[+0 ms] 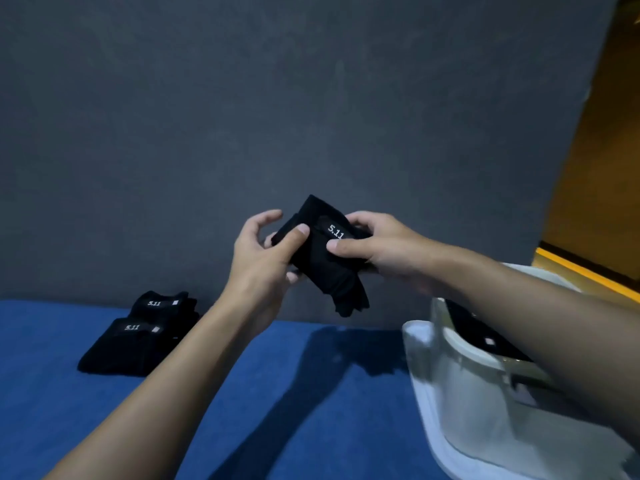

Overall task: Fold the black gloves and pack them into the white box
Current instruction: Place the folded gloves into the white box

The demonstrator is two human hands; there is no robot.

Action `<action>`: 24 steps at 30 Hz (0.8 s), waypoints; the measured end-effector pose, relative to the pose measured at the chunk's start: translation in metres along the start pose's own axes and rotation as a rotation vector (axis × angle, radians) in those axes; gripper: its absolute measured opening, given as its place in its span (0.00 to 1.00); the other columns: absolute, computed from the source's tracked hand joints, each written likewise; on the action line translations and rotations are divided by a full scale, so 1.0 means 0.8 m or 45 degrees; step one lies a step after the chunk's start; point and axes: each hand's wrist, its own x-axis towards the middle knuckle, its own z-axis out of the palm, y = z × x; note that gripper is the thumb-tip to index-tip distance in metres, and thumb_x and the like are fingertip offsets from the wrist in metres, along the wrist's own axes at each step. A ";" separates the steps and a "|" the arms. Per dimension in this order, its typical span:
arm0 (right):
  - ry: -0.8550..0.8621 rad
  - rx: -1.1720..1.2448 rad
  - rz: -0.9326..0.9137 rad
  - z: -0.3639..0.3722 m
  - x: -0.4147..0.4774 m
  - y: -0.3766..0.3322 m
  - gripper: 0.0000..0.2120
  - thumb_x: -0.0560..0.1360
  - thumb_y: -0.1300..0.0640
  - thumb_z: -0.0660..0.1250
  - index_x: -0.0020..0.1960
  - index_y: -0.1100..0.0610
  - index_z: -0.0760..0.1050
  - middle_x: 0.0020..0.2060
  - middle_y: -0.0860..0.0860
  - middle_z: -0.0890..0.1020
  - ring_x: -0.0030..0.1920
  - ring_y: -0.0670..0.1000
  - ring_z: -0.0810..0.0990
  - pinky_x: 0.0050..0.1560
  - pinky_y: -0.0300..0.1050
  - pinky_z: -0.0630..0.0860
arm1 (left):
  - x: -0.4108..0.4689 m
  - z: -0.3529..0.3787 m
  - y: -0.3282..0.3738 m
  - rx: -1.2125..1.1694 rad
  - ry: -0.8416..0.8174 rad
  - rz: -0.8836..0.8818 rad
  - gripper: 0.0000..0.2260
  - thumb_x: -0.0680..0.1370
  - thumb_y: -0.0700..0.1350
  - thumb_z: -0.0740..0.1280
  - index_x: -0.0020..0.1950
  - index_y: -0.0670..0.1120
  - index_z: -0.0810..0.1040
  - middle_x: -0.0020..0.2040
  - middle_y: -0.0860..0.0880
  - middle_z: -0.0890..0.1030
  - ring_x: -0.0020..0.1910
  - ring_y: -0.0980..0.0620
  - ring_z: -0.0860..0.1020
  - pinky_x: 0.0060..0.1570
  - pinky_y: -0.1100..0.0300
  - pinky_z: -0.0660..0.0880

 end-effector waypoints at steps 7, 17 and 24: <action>-0.020 0.168 -0.049 -0.104 -0.081 -0.033 0.26 0.68 0.53 0.73 0.64 0.57 0.72 0.49 0.53 0.83 0.47 0.53 0.82 0.49 0.42 0.77 | -0.009 0.100 0.028 0.125 -0.332 0.049 0.17 0.78 0.40 0.71 0.64 0.47 0.72 0.47 0.45 0.81 0.42 0.49 0.82 0.42 0.51 0.80; 0.068 0.110 -0.066 -0.208 -0.162 -0.018 0.25 0.72 0.60 0.72 0.67 0.55 0.71 0.59 0.61 0.81 0.56 0.58 0.82 0.55 0.49 0.79 | -0.032 0.214 -0.003 0.169 -0.597 -0.059 0.15 0.76 0.41 0.73 0.61 0.47 0.75 0.52 0.40 0.83 0.44 0.46 0.82 0.44 0.50 0.75; 0.090 0.002 -0.025 -0.246 -0.185 -0.003 0.27 0.68 0.64 0.72 0.66 0.51 0.75 0.61 0.57 0.80 0.60 0.56 0.81 0.62 0.58 0.77 | -0.043 0.256 -0.030 0.226 -0.711 -0.175 0.15 0.76 0.40 0.72 0.61 0.45 0.74 0.48 0.42 0.81 0.40 0.47 0.80 0.40 0.53 0.75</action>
